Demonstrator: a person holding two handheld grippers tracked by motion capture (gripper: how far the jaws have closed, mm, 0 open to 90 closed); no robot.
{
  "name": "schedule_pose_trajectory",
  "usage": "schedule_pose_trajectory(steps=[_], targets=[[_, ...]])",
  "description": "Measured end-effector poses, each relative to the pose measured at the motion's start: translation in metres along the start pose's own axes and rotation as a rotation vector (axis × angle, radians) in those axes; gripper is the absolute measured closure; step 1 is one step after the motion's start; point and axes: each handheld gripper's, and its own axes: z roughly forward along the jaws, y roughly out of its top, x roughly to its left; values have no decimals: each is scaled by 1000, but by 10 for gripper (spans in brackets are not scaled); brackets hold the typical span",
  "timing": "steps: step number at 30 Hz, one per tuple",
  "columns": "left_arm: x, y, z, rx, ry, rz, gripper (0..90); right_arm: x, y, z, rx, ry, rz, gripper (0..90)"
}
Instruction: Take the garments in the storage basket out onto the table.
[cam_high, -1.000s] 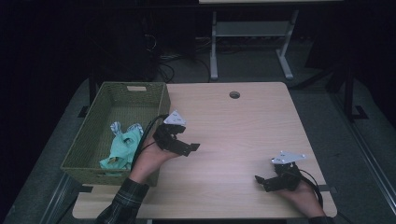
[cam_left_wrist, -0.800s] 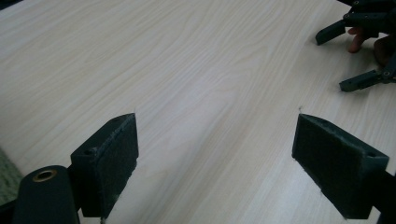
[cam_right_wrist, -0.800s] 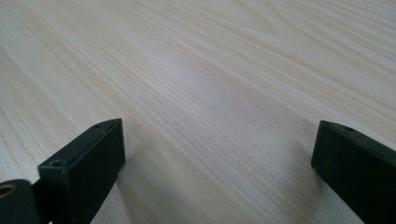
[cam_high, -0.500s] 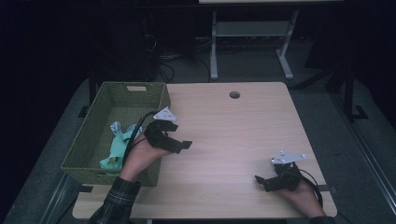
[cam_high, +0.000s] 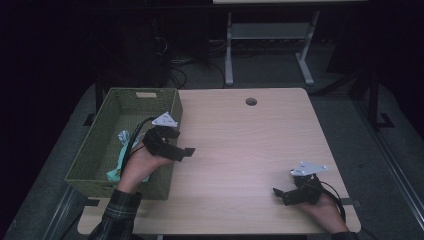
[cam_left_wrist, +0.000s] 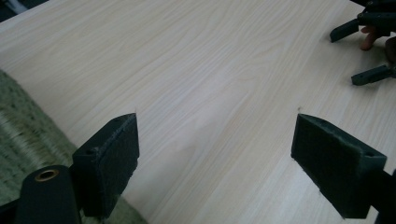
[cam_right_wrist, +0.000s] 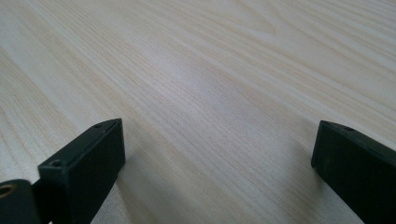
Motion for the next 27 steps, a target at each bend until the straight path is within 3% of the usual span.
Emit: schedule_pose_trajectory(steps=[27], targets=[[40,-27,-42,-11,112,-77,159,0,0,0,0,0,0,24]])
